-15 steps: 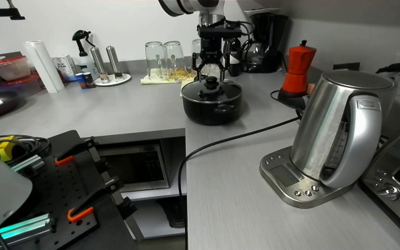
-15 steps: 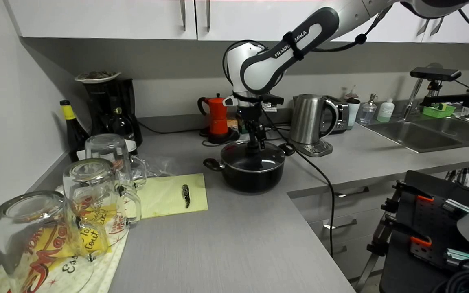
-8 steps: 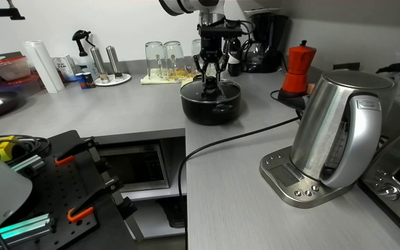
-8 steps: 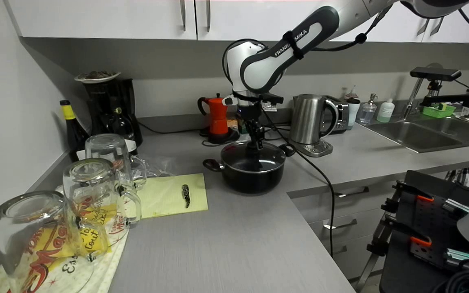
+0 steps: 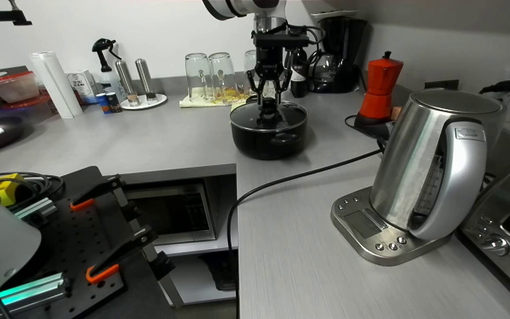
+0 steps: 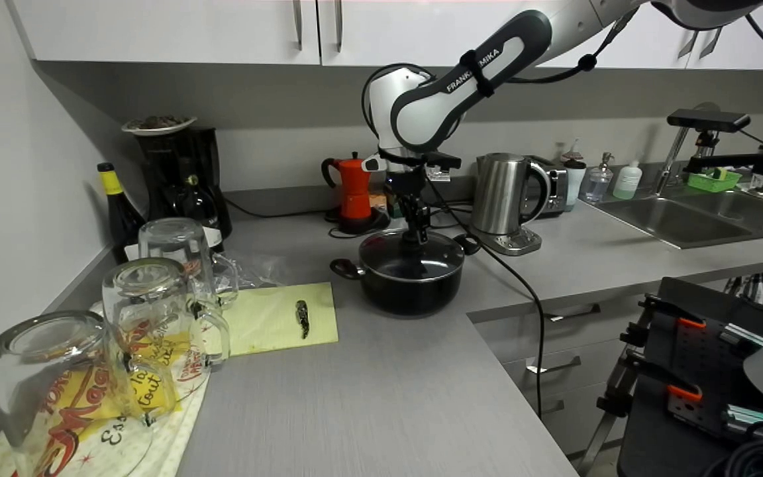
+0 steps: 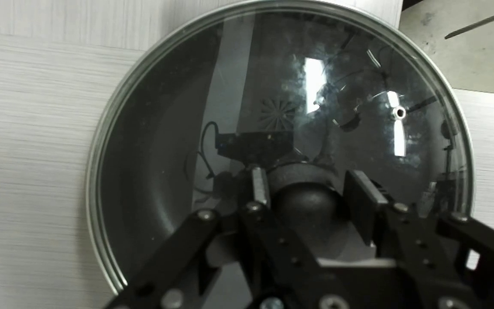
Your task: Take the lid off of the pot
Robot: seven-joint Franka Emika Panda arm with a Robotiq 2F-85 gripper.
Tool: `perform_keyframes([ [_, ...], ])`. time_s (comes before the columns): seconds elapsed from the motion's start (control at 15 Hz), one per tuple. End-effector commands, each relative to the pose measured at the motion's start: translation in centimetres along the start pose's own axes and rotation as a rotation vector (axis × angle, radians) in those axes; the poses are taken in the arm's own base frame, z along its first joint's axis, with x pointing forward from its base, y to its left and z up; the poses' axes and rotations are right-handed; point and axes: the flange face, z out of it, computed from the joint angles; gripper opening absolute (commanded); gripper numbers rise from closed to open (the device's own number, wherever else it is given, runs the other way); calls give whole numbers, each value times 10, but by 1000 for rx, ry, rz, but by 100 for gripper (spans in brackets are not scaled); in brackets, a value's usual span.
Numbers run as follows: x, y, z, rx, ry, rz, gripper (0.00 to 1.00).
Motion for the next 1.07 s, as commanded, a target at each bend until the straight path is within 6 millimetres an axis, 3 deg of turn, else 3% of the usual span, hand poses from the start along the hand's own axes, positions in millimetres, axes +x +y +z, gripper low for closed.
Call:
perform_keyframes([
  [0.0, 4, -3, -9, -18, 16, -40, 23],
  [0.47, 10, -10, -24, -43, 60, -84, 23],
  [1.0, 2, -13, -48, -71, 85, -97, 23],
])
